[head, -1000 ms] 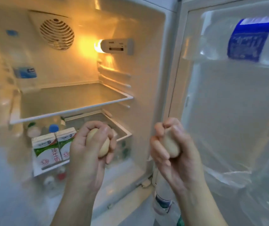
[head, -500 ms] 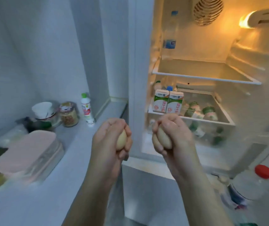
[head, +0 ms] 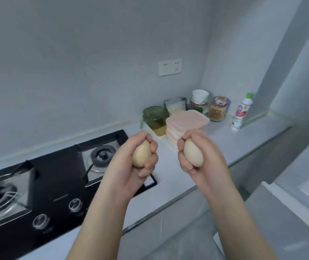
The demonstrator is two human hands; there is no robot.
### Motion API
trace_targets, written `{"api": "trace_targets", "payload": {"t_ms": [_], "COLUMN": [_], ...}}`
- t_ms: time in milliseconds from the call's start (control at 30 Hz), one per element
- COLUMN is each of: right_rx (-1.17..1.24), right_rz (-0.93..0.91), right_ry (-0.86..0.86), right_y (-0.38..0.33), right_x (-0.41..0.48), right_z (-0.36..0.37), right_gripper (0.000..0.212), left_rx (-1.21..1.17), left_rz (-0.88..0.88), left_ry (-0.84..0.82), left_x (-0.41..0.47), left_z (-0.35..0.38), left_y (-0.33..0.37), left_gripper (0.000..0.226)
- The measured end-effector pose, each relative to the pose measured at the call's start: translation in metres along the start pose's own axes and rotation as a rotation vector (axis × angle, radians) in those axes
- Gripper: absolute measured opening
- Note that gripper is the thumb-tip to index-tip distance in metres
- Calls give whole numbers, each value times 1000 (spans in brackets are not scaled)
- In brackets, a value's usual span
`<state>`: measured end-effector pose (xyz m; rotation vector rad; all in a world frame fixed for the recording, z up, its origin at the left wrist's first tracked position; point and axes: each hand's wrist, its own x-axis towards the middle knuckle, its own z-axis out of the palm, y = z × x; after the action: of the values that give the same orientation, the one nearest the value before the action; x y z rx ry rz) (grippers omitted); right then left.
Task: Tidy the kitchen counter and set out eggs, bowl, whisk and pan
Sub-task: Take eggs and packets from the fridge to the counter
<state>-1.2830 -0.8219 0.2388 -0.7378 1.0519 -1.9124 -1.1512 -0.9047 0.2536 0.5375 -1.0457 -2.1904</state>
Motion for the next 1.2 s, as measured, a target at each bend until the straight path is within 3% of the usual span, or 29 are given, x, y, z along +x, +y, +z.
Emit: {"api": "trace_targets", "payload": {"t_ms": [233, 367, 467, 567, 667, 800, 933, 1067, 1200], "right_rx": [-121, -165, -307, -402, -433, -413, -618, -776, -879], "right_rz": [264, 422, 495, 505, 522, 564, 467, 450, 399], "right_ry": [-260, -380, -520, -657, -800, -975, -1132, -1307, -1377], "right_y": [118, 168, 202, 238, 273, 316, 368, 419, 473], "right_x": [-51, -80, -88, -89, -89, -89, -95, -118, -152], "right_z": [168, 249, 301, 351, 400, 465, 526, 578, 632], "right_gripper": [15, 6, 29, 37, 42, 31, 24, 30, 39], "left_rx": [-112, -167, -221, -297, -300, -221, -70, -100, -151], "left_rz": [14, 97, 174, 278, 368, 444, 470, 496, 495], "left_ry": [181, 342, 452, 522, 661, 821, 1057, 1378, 1484], "left_x": [-137, -210, -254, -291, -323, -361, -402, -443, -483], "left_z": [-165, -237, -285, -329, -371, -418, -459, -505, -564], "left_y": [76, 114, 137, 154, 168, 187, 197, 188, 185], "left_gripper": [15, 13, 9, 35, 43, 35, 9, 40, 38]}}
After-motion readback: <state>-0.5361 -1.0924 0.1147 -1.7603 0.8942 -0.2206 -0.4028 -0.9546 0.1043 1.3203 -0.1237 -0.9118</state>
